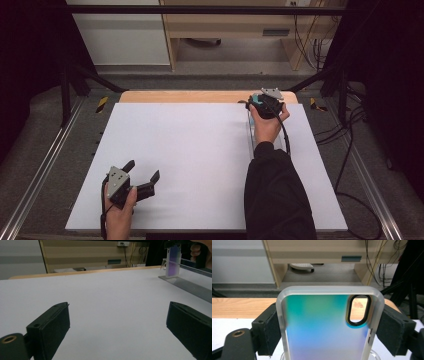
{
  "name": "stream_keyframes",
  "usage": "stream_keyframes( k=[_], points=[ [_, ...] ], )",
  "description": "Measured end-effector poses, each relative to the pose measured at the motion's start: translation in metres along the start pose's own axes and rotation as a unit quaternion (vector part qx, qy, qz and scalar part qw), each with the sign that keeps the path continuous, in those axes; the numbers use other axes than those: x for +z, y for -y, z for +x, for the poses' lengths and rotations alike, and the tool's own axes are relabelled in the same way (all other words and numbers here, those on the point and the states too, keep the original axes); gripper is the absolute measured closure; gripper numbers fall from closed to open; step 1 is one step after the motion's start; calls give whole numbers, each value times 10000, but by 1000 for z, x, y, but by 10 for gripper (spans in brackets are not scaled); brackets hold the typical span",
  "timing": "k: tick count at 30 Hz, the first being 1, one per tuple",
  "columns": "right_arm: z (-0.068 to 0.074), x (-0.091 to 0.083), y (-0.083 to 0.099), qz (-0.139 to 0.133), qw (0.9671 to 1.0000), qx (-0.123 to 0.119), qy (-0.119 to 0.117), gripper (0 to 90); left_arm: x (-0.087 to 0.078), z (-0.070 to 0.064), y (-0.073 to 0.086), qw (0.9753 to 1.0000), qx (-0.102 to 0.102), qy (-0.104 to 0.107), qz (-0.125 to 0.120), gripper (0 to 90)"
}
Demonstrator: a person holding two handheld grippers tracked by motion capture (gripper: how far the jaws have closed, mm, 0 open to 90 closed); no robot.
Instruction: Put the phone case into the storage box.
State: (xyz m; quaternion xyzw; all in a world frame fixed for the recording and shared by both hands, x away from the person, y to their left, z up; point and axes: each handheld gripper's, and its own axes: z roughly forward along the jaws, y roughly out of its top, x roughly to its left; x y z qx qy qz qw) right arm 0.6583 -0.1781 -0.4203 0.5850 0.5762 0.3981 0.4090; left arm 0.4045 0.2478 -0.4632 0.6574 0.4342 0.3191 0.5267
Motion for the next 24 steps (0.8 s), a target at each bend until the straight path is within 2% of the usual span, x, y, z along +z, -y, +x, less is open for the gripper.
stream_keyframes(
  k=[3,13,24],
  points=[
    [-1,0,0,-7,10000,43,-45,176,0,0,0,10000,4,3,-1,44],
    [0,0,1,-103,9999,86,47,175,0,1,0,10000,-26,-6,-15,44],
    [4,0,3,-94,9999,19,57,174,-2,4,-1,10000,-55,-18,-44,44]
  ],
)
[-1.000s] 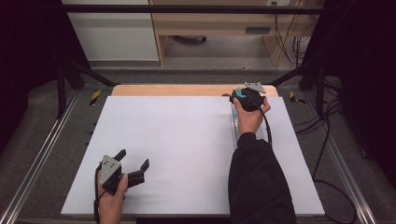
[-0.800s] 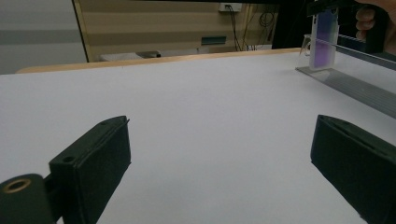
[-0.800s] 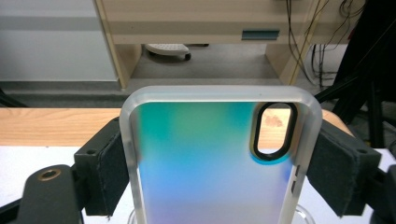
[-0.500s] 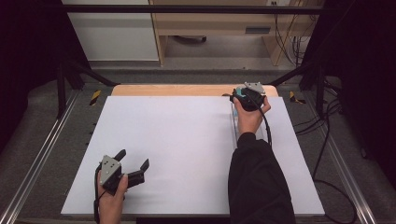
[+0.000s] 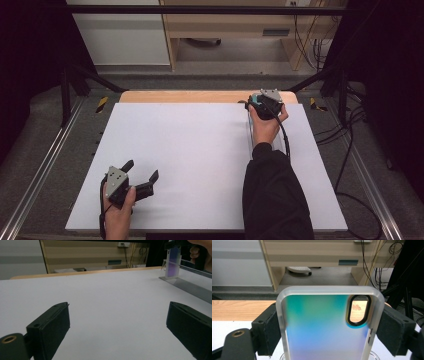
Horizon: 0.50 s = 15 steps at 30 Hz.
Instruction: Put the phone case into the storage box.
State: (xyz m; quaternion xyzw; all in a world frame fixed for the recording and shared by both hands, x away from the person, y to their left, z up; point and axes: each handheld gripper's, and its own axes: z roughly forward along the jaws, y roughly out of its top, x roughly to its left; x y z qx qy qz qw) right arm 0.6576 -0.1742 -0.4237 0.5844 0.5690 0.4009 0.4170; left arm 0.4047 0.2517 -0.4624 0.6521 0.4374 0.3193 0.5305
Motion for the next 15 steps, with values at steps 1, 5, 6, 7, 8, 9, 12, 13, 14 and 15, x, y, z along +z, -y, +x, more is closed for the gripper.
stream_keyframes(
  k=[1,5,6,7,8,9,12,13,14,15],
  points=[
    [0,0,0,6,10000,-11,-2,174,0,0,0,10000,-16,-14,-4,44],
    [-1,0,0,10,10000,-10,13,173,0,0,0,10000,23,2,17,44],
    [-1,0,0,11,10000,-8,10,174,0,0,0,10000,11,1,12,44],
    [-1,0,0,7,10000,-6,10,173,0,-1,0,10000,12,2,10,44],
    [-2,0,0,24,10000,4,5,173,0,-1,0,10000,13,0,13,44],
    [-2,0,0,40,10000,2,4,173,0,0,0,10000,15,2,17,44],
    [-2,0,1,44,10000,-8,-4,173,-1,0,0,10000,-20,-9,3,44],
    [-2,0,1,49,10000,-6,-1,173,-1,1,0,10000,-27,-14,4,44],
    [-1,0,1,52,10000,-4,-7,173,-1,1,0,10000,-33,-22,2,44],
    [-1,0,0,56,10000,-12,-15,173,-2,1,0,10000,-35,-19,-3,44]
  ],
)
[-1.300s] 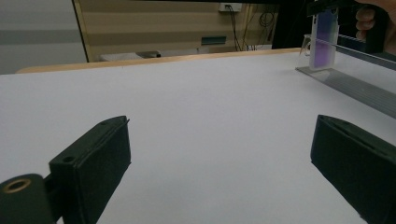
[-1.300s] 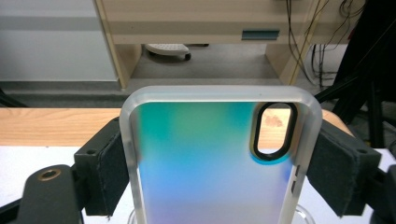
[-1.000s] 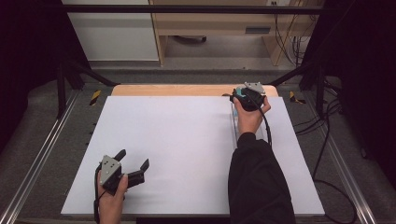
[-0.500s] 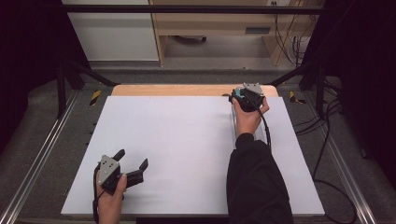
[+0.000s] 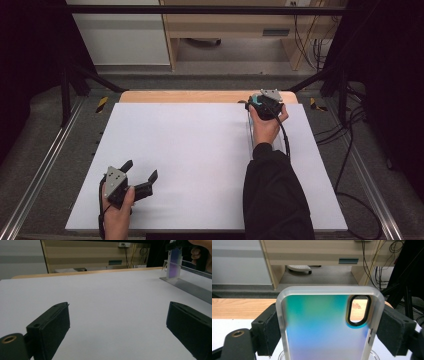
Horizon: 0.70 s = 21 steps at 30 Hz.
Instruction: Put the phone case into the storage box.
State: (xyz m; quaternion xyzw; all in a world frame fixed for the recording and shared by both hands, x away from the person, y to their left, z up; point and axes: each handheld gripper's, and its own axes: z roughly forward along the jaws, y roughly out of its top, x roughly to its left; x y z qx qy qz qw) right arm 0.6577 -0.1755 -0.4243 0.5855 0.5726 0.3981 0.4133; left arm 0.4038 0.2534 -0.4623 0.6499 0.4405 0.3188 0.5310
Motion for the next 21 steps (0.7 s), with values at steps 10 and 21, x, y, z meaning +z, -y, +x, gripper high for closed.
stream_keyframes(
  k=[10,21],
  points=[
    [2,-2,-1,84,9997,-194,-90,172,0,0,1,10000,-22,-7,17,44],
    [-3,-1,-1,101,9998,-147,-72,172,1,-1,1,10000,18,29,20,44]
  ],
)
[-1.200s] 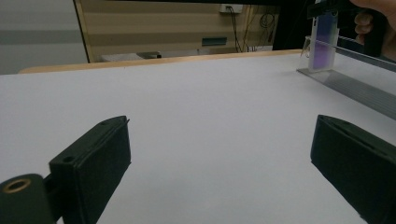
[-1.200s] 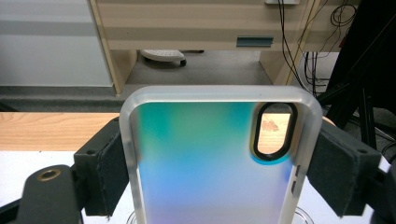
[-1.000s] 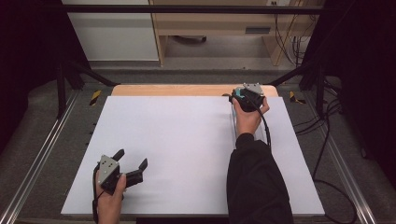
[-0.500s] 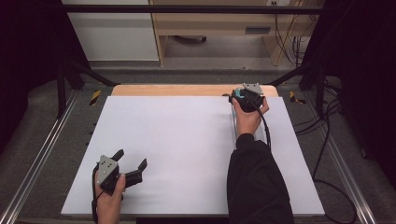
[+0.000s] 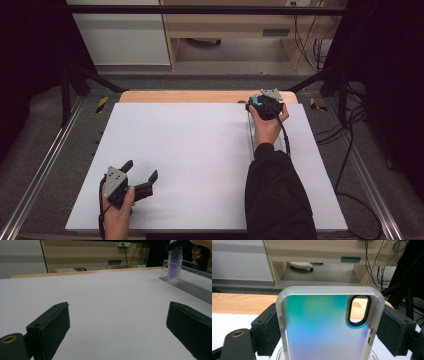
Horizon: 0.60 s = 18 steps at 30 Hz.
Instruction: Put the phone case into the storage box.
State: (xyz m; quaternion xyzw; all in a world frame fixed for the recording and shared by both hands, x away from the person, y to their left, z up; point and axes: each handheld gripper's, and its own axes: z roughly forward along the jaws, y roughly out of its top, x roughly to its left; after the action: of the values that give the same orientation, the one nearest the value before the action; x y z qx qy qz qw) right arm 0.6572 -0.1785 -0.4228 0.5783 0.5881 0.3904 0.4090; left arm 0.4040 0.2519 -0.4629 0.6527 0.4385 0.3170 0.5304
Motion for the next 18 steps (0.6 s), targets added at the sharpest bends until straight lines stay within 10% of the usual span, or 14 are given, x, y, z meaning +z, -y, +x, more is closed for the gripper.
stream_keyframes(
  k=[18],
  points=[
    [-8,0,-2,73,9999,56,-142,168,0,-1,1,10000,26,9,36,44]
  ],
)
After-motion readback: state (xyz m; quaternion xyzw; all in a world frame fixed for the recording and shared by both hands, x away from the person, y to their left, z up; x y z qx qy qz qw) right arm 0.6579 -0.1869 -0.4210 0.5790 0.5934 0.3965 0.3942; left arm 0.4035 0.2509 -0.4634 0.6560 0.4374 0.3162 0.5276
